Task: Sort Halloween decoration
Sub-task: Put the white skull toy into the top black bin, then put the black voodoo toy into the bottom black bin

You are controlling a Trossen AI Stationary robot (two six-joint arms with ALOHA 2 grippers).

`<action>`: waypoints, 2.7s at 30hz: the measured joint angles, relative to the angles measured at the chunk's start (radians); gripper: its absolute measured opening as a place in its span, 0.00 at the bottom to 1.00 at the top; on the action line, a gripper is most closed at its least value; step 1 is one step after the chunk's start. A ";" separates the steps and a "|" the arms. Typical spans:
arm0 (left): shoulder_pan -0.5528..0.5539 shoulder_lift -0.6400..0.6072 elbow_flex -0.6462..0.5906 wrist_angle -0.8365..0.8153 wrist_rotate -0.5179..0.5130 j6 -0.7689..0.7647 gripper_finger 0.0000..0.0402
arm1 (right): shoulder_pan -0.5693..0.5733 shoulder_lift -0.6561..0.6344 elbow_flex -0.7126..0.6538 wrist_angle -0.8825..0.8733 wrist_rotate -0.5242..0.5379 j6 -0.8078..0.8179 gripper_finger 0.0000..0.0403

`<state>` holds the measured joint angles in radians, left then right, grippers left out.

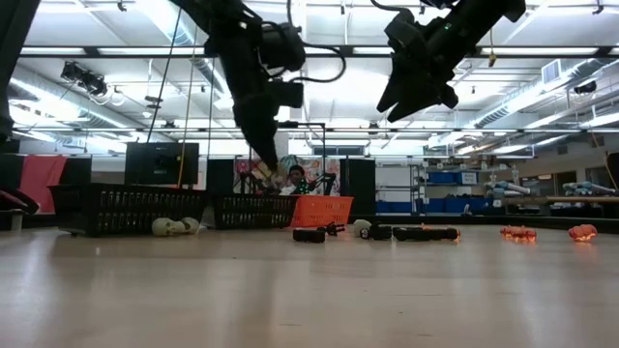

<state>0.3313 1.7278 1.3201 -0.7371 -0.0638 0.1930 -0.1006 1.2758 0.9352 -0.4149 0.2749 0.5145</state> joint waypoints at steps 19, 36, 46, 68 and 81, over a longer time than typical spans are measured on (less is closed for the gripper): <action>0.090 -0.004 -0.068 -0.086 0.007 -0.010 0.19 | 0.000 0.000 0.000 0.008 0.012 0.009 0.43; -0.144 0.030 -0.044 0.200 0.138 -0.078 0.29 | 0.000 0.000 0.000 0.015 -0.011 0.009 0.43; -0.274 0.175 -0.045 0.374 0.113 -0.177 0.30 | 0.000 0.000 0.000 -0.068 -0.057 0.017 0.43; -0.267 0.284 -0.044 0.432 0.098 -0.231 0.14 | 0.007 0.000 0.000 -0.097 -0.089 0.011 0.43; -0.282 0.169 -0.008 0.120 0.138 -0.266 0.00 | 0.007 0.000 0.000 -0.085 -0.089 0.009 0.43</action>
<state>0.0493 1.8972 1.3120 -0.6174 0.0739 -0.0734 -0.0937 1.2758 0.9352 -0.4999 0.1864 0.5238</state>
